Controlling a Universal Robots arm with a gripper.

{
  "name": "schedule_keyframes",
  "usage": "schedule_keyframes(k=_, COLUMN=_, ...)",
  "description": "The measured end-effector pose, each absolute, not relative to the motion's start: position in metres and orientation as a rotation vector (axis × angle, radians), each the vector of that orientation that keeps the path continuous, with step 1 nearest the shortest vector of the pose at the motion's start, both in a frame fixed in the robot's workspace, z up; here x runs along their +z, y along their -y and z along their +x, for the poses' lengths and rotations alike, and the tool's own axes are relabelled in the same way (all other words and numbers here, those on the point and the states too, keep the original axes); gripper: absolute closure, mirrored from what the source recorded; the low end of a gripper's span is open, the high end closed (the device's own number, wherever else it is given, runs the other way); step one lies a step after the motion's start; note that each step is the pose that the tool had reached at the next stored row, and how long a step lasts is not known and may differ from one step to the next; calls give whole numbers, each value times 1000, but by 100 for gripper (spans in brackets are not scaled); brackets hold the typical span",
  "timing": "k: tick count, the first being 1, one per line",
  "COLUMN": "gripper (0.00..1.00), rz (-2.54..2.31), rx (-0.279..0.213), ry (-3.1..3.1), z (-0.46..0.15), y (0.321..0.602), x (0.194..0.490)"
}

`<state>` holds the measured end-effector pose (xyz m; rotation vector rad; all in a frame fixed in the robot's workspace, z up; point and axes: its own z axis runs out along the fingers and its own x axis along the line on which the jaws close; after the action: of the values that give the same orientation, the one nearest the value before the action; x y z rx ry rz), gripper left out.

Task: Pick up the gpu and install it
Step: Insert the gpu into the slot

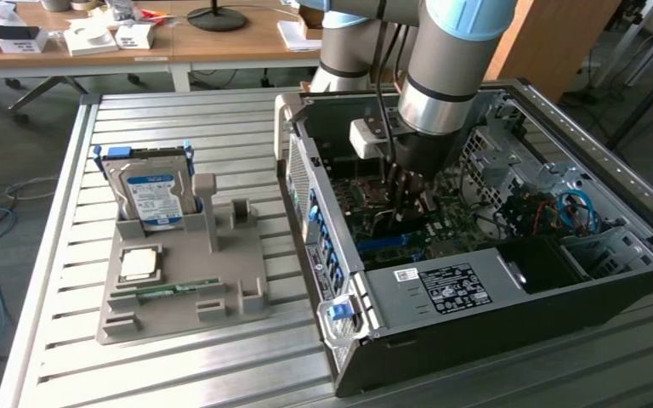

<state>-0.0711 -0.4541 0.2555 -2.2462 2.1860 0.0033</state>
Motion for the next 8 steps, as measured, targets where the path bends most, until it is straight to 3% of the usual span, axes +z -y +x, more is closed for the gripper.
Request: schedule_keyframes(k=8, gripper=74, rz=-2246, rx=3, ry=-2186, z=-71, y=454, x=255)
